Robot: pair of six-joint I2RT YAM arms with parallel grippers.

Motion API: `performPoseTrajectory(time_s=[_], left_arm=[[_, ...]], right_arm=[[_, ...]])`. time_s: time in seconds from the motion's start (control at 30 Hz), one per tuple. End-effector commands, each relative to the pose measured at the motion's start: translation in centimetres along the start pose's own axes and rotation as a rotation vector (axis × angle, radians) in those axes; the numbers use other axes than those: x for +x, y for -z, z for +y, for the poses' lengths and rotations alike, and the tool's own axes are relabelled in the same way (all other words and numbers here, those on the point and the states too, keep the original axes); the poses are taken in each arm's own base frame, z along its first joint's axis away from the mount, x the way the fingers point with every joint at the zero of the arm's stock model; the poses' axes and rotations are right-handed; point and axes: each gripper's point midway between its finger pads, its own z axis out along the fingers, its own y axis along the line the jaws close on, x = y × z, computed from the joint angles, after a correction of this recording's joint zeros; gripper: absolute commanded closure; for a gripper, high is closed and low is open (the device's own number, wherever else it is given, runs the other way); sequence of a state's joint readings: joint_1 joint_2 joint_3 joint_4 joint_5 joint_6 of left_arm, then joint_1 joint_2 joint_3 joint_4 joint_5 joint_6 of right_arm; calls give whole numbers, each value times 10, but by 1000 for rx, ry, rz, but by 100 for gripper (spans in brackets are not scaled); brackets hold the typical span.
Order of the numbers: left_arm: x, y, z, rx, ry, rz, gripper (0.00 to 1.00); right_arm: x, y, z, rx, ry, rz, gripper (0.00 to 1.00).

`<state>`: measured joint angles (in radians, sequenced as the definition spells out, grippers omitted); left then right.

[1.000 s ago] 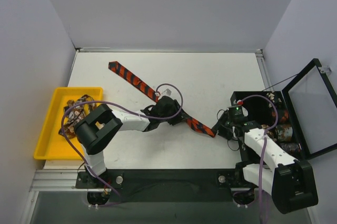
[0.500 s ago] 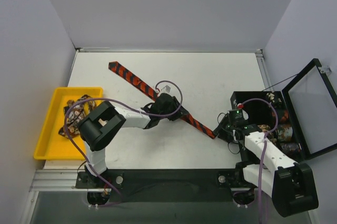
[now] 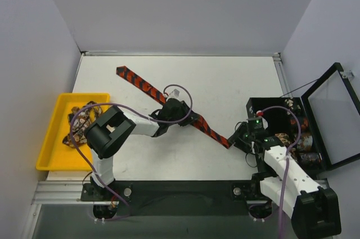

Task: Roll the ties
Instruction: Flatten the tie

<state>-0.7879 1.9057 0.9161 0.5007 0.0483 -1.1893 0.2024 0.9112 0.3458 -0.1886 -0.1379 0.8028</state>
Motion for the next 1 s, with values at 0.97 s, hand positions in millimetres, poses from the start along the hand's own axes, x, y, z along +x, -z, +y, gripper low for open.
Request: performPoseTrajectory(time_s=[0.97], left_arm=[[-53, 21, 10, 38, -113, -88, 66]], right_arm=[[24, -21, -2, -4, 29, 133, 83]])
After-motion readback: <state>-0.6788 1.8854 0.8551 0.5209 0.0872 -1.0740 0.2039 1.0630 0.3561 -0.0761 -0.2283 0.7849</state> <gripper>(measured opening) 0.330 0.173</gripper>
